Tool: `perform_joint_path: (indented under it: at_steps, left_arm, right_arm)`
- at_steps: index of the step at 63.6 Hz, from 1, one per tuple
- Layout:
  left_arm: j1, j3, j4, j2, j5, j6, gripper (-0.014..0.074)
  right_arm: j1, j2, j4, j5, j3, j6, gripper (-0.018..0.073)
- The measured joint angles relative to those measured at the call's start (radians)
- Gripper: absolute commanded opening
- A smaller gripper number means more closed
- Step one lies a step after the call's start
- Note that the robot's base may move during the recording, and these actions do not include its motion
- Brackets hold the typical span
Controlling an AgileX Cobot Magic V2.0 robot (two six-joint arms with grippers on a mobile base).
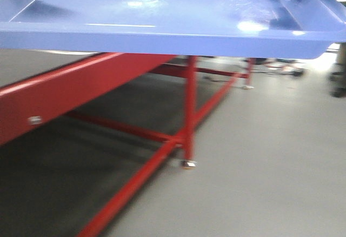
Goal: Grab blue tray and place on right shelf
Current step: 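Hold the tray raised with both grippers while backing away, then hold the tray with both grippers while driving to the shelf rack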
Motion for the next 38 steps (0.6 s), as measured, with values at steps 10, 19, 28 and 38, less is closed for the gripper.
perform_joint_path:
  at_steps: [10,19,28,38]
  left_arm:
    - [0.000,0.000,0.000,0.000,0.000,0.000,-0.0048]
    - [0.000,0.000,0.000,0.000,0.000,0.000,-0.0048]
    - [0.000,0.000,0.000,0.000,0.000,0.000,-0.0048]
    - [0.000,0.000,0.000,0.000,0.000,0.000,-0.0048]
  right_arm:
    - [0.000,0.000,0.000,0.000,0.000,0.000,0.0057]
    - [0.000,0.000,-0.001,0.000,0.000,0.000,0.0057]
    - [0.000,0.000,-0.001,0.000,0.000,0.000,0.0057]
    - [0.000,0.000,-0.001,0.000,0.000,0.000,0.0057]
